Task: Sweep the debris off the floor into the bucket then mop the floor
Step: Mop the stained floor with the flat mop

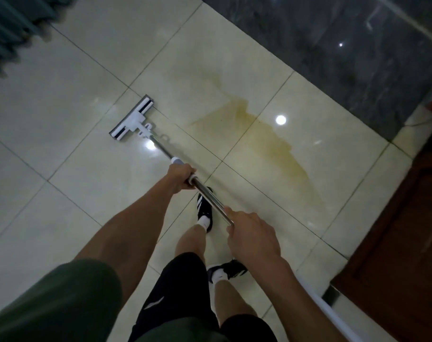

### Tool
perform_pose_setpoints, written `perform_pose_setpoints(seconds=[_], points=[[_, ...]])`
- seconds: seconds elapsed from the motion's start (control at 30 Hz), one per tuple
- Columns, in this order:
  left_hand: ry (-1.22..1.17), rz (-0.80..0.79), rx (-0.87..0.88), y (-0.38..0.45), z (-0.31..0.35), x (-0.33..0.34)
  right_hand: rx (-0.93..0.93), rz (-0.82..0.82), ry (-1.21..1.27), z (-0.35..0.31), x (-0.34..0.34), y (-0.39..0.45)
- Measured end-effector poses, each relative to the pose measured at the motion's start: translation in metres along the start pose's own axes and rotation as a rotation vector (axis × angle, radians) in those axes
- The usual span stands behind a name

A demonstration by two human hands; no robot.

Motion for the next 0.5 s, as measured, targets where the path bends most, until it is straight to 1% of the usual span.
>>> perform_pose_setpoints(seconds=[0.17, 0.37, 0.5], points=[[0.086, -0.067, 0.040, -0.029, -0.039, 0.060, 0.059, 0.009, 0.019, 0.067, 0.017, -0.043], [0.117, -0.187, 0.043, -0.082, -0.088, 0.156, 0.223, 0.070, 0.080, 0.165, 0.024, -0.110], [0.179, -0.224, 0.064, -0.113, -0.109, 0.191, 0.282, 0.102, 0.110, 0.196, 0.030, -0.152]])
Point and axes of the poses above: each hand's wrist, its own y-axis towards the middle knuckle, its own x-axis out of the palm, z = x × y, the point moved 4 cm from there along y, towards the middle knuckle, and after that the axes turned 3 degrees about z, right-handed, at the moved point
